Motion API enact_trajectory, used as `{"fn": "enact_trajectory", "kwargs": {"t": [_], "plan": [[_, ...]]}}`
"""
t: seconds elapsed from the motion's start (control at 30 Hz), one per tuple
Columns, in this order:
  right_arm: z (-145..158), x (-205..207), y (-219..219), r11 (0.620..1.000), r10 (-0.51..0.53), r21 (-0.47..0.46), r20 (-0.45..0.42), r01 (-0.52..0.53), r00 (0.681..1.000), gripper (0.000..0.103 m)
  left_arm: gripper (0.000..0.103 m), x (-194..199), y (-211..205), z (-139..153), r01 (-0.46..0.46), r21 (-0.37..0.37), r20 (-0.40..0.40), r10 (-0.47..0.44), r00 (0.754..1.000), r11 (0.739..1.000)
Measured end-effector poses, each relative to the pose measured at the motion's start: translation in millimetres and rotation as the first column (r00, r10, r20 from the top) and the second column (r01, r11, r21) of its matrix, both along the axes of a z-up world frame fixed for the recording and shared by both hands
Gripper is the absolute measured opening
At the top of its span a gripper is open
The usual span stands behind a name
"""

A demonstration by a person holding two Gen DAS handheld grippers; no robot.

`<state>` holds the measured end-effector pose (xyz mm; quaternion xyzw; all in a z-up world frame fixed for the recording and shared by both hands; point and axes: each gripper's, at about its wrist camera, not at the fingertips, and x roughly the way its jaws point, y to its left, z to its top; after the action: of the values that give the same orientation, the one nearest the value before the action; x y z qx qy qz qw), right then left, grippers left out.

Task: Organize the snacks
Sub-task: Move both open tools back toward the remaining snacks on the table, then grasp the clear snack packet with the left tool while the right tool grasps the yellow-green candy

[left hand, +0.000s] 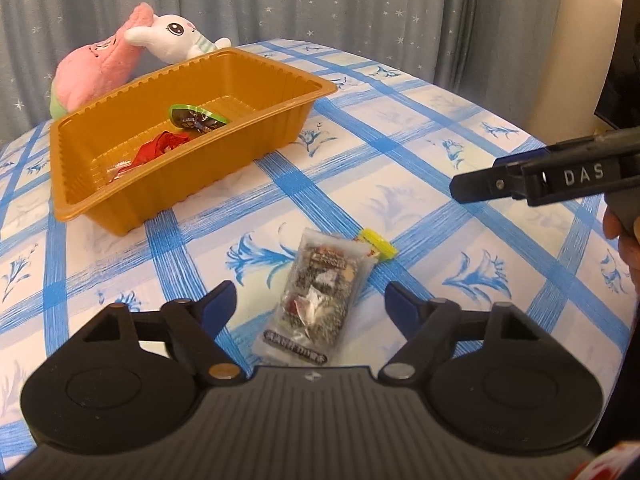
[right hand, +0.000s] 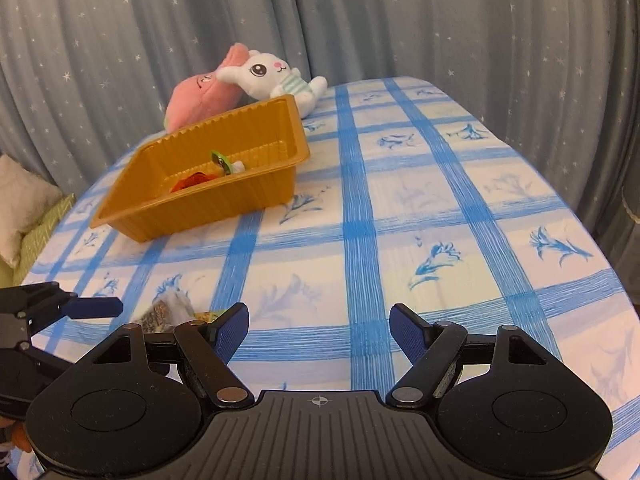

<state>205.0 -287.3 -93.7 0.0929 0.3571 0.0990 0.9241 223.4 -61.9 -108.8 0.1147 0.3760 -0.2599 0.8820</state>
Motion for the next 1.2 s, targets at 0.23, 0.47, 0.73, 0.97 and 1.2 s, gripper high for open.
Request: {"fn": "enact_trajectory", "kwargs": {"t": [0.23, 0.47, 0.73, 0.97, 1.2], "plan": [[-1.0, 4.0, 0.9, 1.000, -0.004, -0.003, -0.001, 0.004, 1.000, 0.077, 0.054, 8.5, -2.2, -2.4, 0.034, -0.015, -0.046, -0.035, 0.998, 0.999], [-1.8, 7.7, 4.3, 1.000, -0.006, -0.002, -0.007, 0.006, 1.000, 0.077, 0.039, 7.1, -3.0, -5.3, 0.030, 0.001, -0.058, -0.029, 0.998, 1.000], [-2.5, 8.0, 10.8, 0.999, 0.028, -0.021, -0.002, -0.028, 1.000, 0.077, 0.035, 1.9, 11.3, -0.4, -0.054, 0.013, -0.069, 0.055, 0.996, 0.998], [-0.6, 11.2, 48.2, 0.940, 0.295, -0.190, 0.023, -0.285, 0.955, 0.077, 0.035, 7.1, 38.6, 5.6, -0.184, 0.023, -0.063, 0.185, 0.981, 0.983], [-17.7, 17.7, 82.9, 0.782, 0.535, -0.372, -0.012, -0.501, 0.845, 0.059, 0.035, 8.8, 39.6, 4.3, -0.190, 0.008, -0.070, 0.190, 0.979, 0.982]]}}
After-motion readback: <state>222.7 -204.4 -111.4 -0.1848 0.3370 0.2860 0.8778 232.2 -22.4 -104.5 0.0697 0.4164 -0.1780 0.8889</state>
